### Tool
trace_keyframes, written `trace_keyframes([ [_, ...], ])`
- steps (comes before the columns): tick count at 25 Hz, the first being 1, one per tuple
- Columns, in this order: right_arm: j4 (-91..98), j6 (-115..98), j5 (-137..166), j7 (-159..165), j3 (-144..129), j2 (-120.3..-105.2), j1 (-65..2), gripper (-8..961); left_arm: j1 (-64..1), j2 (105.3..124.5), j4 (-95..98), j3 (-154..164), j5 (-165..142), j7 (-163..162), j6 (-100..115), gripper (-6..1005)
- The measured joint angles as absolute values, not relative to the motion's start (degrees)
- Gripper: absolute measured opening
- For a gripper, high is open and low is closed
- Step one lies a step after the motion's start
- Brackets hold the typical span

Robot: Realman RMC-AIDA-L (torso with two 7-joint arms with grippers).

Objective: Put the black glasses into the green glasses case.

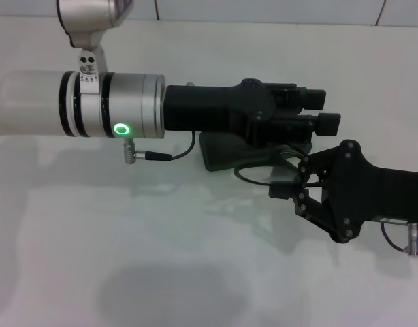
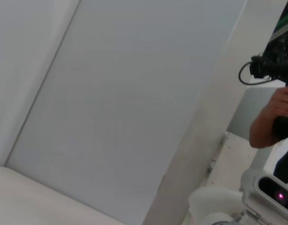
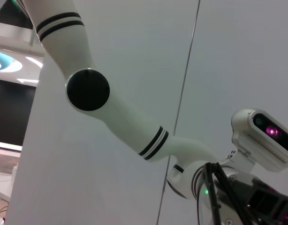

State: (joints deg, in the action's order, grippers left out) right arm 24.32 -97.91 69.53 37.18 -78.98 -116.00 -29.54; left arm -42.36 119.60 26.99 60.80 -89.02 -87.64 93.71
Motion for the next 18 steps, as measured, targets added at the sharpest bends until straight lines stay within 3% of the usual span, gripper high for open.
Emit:
trace_keyframes([
  [18,24.92,-97.71,69.51,37.07,-79.13,-115.96,-29.65,114,-43.36,119.44,27.14,61.73,-89.69,-87.15,93.43,635],
])
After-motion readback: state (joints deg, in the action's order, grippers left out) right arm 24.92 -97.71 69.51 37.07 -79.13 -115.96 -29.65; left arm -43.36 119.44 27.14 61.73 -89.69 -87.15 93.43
